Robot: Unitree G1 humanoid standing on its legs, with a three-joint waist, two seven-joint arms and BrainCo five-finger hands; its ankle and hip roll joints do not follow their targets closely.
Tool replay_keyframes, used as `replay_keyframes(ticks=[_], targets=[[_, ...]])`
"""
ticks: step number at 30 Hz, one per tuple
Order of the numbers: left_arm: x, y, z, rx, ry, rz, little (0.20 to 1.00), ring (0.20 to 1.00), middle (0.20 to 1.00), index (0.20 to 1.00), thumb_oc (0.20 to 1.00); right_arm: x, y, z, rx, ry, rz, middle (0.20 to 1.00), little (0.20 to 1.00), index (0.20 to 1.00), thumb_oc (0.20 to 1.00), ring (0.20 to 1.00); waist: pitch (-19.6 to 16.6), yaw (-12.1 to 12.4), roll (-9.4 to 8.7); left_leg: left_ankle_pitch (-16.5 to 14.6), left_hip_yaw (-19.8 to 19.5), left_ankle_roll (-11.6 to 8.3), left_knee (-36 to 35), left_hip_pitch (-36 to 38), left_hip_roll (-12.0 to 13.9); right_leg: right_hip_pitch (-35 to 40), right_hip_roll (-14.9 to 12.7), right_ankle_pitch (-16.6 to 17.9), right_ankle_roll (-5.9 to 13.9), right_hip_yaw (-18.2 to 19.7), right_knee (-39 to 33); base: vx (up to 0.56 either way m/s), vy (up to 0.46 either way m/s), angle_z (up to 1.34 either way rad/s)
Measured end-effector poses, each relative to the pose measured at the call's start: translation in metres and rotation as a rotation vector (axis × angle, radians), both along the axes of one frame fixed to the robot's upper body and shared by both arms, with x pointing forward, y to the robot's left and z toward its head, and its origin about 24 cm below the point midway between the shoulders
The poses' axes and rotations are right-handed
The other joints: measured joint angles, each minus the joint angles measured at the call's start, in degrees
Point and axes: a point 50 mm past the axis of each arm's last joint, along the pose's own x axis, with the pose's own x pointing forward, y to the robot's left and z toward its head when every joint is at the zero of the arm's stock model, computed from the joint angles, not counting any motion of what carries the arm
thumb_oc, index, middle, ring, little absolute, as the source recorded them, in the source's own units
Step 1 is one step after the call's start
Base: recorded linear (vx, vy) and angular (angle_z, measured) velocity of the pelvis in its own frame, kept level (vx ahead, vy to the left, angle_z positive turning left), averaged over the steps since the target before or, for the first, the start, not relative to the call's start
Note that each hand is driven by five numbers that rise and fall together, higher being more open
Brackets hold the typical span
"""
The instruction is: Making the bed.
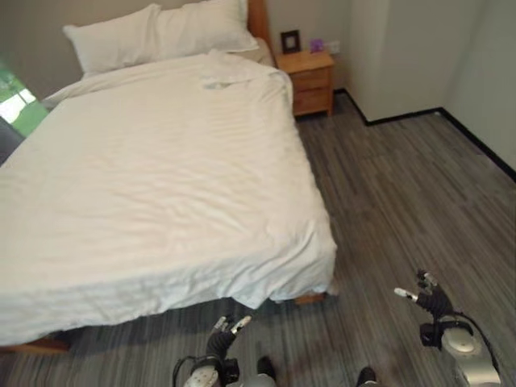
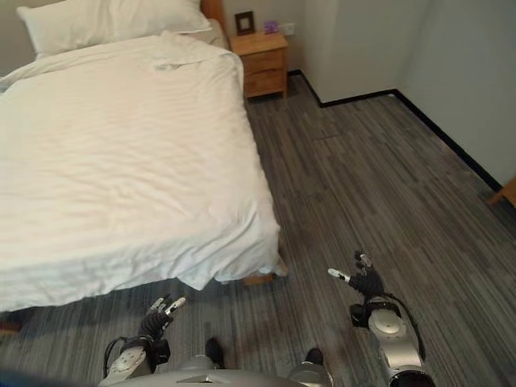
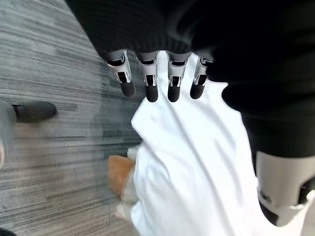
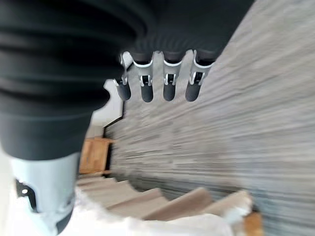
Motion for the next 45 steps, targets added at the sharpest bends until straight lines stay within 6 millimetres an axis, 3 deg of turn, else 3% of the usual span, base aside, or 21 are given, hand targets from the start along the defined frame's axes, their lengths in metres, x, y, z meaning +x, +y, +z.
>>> replay_keyframes(ticks=[3,8,12,13,15,17,21,22,26,27,29,30,31,33,34,35,36,37,38,40,45], targets=[[0.016,0.026,0.010,0.082,-0.042,0.006,1.000,1.000,1.000,1.000,1.000,-0.002,0.017,-0.008,0.059,-0.001,-0.016,1.000,1.000,1.000,1.000,1.000,-0.9,-1.5,-6.27,-0.6,-0.1,1.65,-1.8,1.1,-4.1,0.4,-3.4,0.0,1.90,0.3,0.7,0.11,0.117,0.16],[0.021,0.034,0.015,0.122,-0.051,-0.042,1.000,1.000,1.000,1.000,1.000,-0.018,0.036,-0.020,0.071,0.041,0.005,1.000,1.000,1.000,1.000,1.000,-2.4,-4.1,-10.78,-1.4,1.8,3.07,-1.5,2.7,-4.6,-2.4,-5.4,0.1,2.31,3.8,6.1,0.01,-0.024,-0.22],[0.033,0.009,0.028,0.088,-0.121,-0.152,1.000,1.000,1.000,1.000,1.000,-0.023,0.045,-0.023,0.062,0.051,0.025,1.000,1.000,1.000,1.000,1.000,-1.7,-6.4,-9.30,-1.5,6.6,2.10,-1.3,4.7,-3.6,-4.8,-4.2,0.9,2.09,5.8,6.9,-0.12,-0.137,-0.72],[0.040,0.000,0.035,0.062,-0.170,-0.191,1.000,1.000,1.000,1.000,1.000,-0.020,0.046,-0.021,0.042,0.044,0.046,1.000,1.000,1.000,1.000,1.000,-1.5,-6.2,-7.13,-1.9,11.0,1.72,-1.0,6.0,-1.7,-7.0,-4.5,0.2,0.82,3.8,6.6,-0.16,-0.248,-1.70],[0.058,-0.013,0.047,0.024,-0.250,-0.211,1.000,1.000,1.000,1.000,1.000,-0.023,0.038,-0.024,-0.013,0.086,0.060,1.000,1.000,1.000,1.000,1.000,-1.3,-5.0,-4.54,-3.3,14.7,0.53,1.3,5.8,1.1,-6.3,-7.8,-0.9,-1.41,-10.6,10.0,-0.07,-0.231,-1.26],[0.074,-0.016,0.057,0.024,-0.305,-0.226,1.000,1.000,1.000,1.000,1.000,-0.028,0.031,-0.027,-0.043,0.116,0.055,1.000,1.000,1.000,1.000,1.000,-1.0,-5.3,-3.22,-4.2,13.8,-1.15,4.2,4.6,3.6,-6.1,-7.6,-0.3,-0.81,-12.8,11.7,-0.01,-0.361,-0.49],[0.072,-0.026,0.051,-0.012,-0.289,-0.212,1.000,1.000,1.000,1.000,1.000,-0.031,0.019,-0.023,-0.081,0.126,0.059,1.000,1.000,1.000,1.000,1.000,-2.1,-5.6,0.60,-1.3,12.8,-1.84,7.5,6.2,10.0,-7.0,-1.1,-4.0,-3.79,-9.3,12.0,0.06,-0.307,-0.69],[0.073,-0.025,0.051,-0.011,-0.287,-0.207,1.000,1.000,1.000,1.000,1.000,-0.028,0.019,-0.021,-0.075,0.116,0.058,1.000,1.000,1.000,1.000,1.000,-2.2,-6.1,0.93,0.9,12.5,-4.52,12.2,6.1,13.0,-6.5,1.4,-4.0,-4.05,-7.5,10.2,0.11,-0.271,-1.18],[0.072,-0.024,0.051,-0.010,-0.293,-0.183,1.000,1.000,1.000,1.000,1.000,-0.029,0.019,-0.022,-0.073,0.124,0.077,1.000,1.000,1.000,1.000,1.000,-1.7,-5.3,-0.39,11.0,2.8,-7.14,26.3,3.8,19.4,-4.2,5.8,-4.1,-7.85,-1.9,6.8,0.07,-0.205,-1.16],[0.072,-0.029,0.054,-0.029,-0.307,-0.167,1.000,1.000,1.000,1.000,1.000,-0.024,0.022,-0.010,-0.084,0.075,0.104,1.000,1.000,1.000,1.000,1.000,-1.3,-5.1,-1.98,8.0,-8.8,-8.46,28.3,0.3,14.8,-4.5,6.3,-3.2,-10.31,3.1,5.2,0.14,-0.170,-1.59],[0.075,-0.035,0.057,-0.047,-0.341,-0.131,1.000,1.000,1.000,1.000,1.000,-0.014,0.033,-0.002,-0.088,0.037,0.175,1.000,1.000,1.000,1.000,1.000,0.1,-3.9,-4.99,-1.1,-22.0,-7.28,22.1,-2.5,0.9,-5.0,6.8,-0.8,-10.87,9.6,3.3,0.27,-0.145,-1.89],[0.071,-0.040,0.049,-0.055,-0.310,-0.124,1.000,1.000,1.000,1.000,1.000,-0.008,0.040,-0.003,-0.086,0.037,0.221,1.000,1.000,1.000,1.000,1.000,0.2,-0.9,-5.33,-4.1,-28.1,-4.56,13.2,-2.2,-6.0,-5.3,7.7,-1.1,-10.59,14.7,1.2,0.31,-0.090,-2.17],[0.068,-0.039,0.042,-0.047,-0.272,-0.127,1.000,1.000,1.000,1.000,1.000,-0.005,0.044,-0.008,-0.084,0.054,0.240,1.000,1.000,1.000,1.000,1.000,0.6,-0.9,-4.99,-3.5,-27.2,-3.63,4.8,-3.4,-8.0,-4.7,8.9,-0.8,-11.00,14.3,0.1,0.26,-0.079,-1.74],[0.072,-0.035,0.038,-0.033,-0.255,-0.115,1.000,1.000,1.000,1.000,1.000,-0.021,0.040,-0.024,-0.098,0.137,0.231,1.000,1.000,1.000,1.000,1.000,1.4,-1.4,-3.77,-2.2,-19.9,-2.39,0.9,-8.8,-8.7,-3.9,10.7,-1.0,-11.91,12.6,0.0,0.34,-0.097,-0.63],[0.068,-0.037,0.033,-0.037,-0.229,-0.092,1.000,1.000,1.000,1.000,1.000,-0.027,0.037,-0.032,-0.115,0.185,0.241,1.000,1.000,1.000,1.000,1.000,1.3,-0.6,-1.95,-2.6,-20.6,-2.88,0.2,-12.4,-9.4,-4.0,12.9,-4.5,-9.36,14.3,-0.2,0.34,-0.060,-0.61],[0.066,-0.044,0.030,-0.054,-0.212,-0.085,1.000,1.000,1.000,1.000,1.000,-0.028,0.027,-0.031,-0.145,0.200,0.234,1.000,1.000,1.000,1.000,1.000,1.4,0.9,3.54,-4.4,-22.2,-4.82,-1.0,-14.3,-5.3,-5.8,17.5,-7.0,-10.23,14.9,5.4,0.27,0.002,-1.07],[0.069,-0.039,0.037,-0.039,-0.245,-0.091,1.000,1.000,1.000,1.000,1.000,-0.028,0.030,-0.031,-0.132,0.195,0.229,1.000,1.000,1.000,1.000,1.000,2.4,2.8,3.07,-4.2,-22.0,-4.79,-0.6,-15.1,-4.8,-5.7,16.6,-8.6,-11.42,15.1,10.2,0.18,0.014,-0.89],[0.069,-0.035,0.034,-0.024,-0.226,-0.085,1.000,1.000,1.000,1.000,1.000,-0.028,0.033,-0.034,-0.112,0.200,0.209,1.000,1.000,1.000,1.000,1.000,4.0,3.0,3.71,-1.4,-21.7,-1.76,2.2,-15.3,-3.6,-3.6,17.1,-7.8,-14.02,13.4,9.1,0.32,0.078,-0.56],[0.069,-0.028,0.034,0.001,-0.223,-0.087,1.000,1.000,1.000,1.000,1.000,-0.031,0.042,-0.037,-0.076,0.197,0.204,1.000,1.000,1.000,1.000,1.000,3.6,3.4,1.33,-1.1,-18.4,-1.42,3.3,-15.2,-5.0,-3.2,14.6,-7.6,-13.85,12.6,8.5,0.33,0.101,0.04],[0.073,-0.024,0.037,0.017,-0.237,-0.086,1.000,1.000,1.000,1.000,1.000,-0.035,0.043,-0.036,-0.065,0.192,0.199,1.000,1.000,1.000,1.000,1.000,4.0,2.0,-2.18,-0.6,-13.5,-1.00,2.4,-14.0,-6.4,-0.1,11.7,-8.7,-12.42,13.4,4.2,0.43,0.113,0.45],[0.070,-0.027,0.038,0.018,-0.239,-0.064,1.000,1.000,1.000,1.000,1.000,-0.030,0.034,-0.030,-0.101,0.174,0.174,1.000,1.000,1.000,1.000,1.000,1.6,1.9,-1.23,2.2,-10.8,2.74,-1.8,-5.7,-5.4,4.1,9.6,-9.5,-6.59,17.1,2.8,0.32,0.066,-0.06]])
